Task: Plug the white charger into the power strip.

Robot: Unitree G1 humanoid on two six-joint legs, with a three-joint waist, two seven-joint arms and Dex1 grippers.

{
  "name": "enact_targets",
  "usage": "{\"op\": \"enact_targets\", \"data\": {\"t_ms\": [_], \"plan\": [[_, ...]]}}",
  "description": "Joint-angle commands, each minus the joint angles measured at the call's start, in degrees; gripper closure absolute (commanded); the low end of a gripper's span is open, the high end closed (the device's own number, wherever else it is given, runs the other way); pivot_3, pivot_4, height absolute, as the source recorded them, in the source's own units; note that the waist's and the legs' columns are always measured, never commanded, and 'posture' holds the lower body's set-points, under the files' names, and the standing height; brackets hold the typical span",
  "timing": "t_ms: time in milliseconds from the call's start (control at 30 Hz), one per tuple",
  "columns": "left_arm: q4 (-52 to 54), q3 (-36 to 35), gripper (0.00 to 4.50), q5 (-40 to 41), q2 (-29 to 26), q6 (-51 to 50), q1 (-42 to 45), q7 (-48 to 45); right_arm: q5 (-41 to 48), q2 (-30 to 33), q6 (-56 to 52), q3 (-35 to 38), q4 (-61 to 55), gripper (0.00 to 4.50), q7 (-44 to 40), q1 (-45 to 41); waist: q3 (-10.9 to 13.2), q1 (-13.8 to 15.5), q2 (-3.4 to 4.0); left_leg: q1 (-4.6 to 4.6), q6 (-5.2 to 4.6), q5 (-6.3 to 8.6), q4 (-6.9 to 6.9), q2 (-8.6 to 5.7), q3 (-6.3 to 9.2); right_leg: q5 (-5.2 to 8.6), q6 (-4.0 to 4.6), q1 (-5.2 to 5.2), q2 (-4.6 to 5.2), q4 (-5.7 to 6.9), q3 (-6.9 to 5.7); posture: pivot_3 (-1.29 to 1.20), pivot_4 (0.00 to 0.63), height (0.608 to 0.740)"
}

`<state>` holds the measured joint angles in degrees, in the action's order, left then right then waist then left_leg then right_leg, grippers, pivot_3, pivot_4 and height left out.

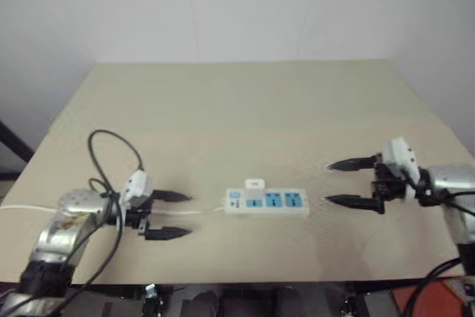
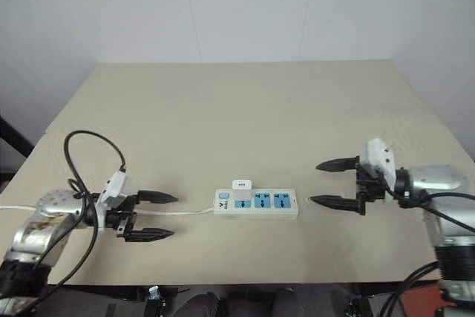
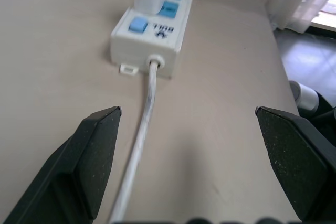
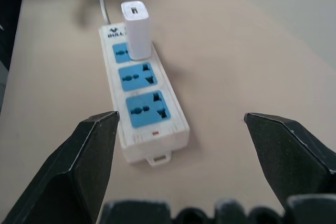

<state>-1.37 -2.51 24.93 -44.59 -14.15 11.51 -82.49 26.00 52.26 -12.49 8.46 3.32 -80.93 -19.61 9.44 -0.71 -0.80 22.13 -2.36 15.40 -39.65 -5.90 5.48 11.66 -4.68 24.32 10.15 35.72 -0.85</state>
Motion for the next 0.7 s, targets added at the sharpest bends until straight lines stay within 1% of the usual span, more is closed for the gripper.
{"op": "enact_targets", "data": {"t_ms": [33,233,400,533,700], "plan": [[3.49,-3.37,0.04,2.39,-1.93,-1.54,-0.92,1.44,0.59,2.63,0.14,2.42,-4.55,0.00,0.24,1.28,0.01,0.05,-0.01,-0.01,0.00,0.00,0.00,0.00,0.00,0.01,-0.01,-0.03,0.00,-0.01,0.00,0.00,0.150,0.740],[6.61,-6.50,0.04,3.98,-2.31,-2.82,-2.99,5.10,-0.76,3.82,1.59,2.49,-5.72,0.00,0.75,4.58,0.03,0.15,-0.06,0.01,-0.05,0.04,0.00,-0.02,0.00,0.02,-0.03,-0.02,0.01,-0.04,0.01,0.00,0.150,0.740],[8.36,-8.03,0.04,4.03,-2.06,-2.39,-5.81,7.72,-1.88,4.30,2.98,1.80,-4.59,0.00,-0.02,4.18,0.08,0.00,-0.04,0.01,-0.04,0.05,0.01,-0.01,-0.02,0.01,-0.02,-0.01,0.01,-0.08,0.04,0.00,0.150,0.740],[8.79,-7.92,0.04,4.29,-1.98,-2.07,-6.30,8.78,-3.00,4.05,4.48,1.36,-3.53,0.00,-0.06,3.57,0.08,0.10,-0.04,0.00,-0.04,0.05,0.00,-0.01,-0.02,0.02,-0.02,-0.03,0.01,-0.08,0.03,0.00,0.150,0.740],[8.06,-6.40,0.04,4.01,-1.20,-1.61,-4.49,9.24,-3.17,3.88,5.42,1.39,-3.39,0.00,-0.19,3.91,0.09,0.15,-0.04,0.04,-0.04,0.05,0.01,-0.02,-0.02,0.02,-0.02,-0.01,0.01,-0.09,0.03,0.00,0.150,0.740]]}}
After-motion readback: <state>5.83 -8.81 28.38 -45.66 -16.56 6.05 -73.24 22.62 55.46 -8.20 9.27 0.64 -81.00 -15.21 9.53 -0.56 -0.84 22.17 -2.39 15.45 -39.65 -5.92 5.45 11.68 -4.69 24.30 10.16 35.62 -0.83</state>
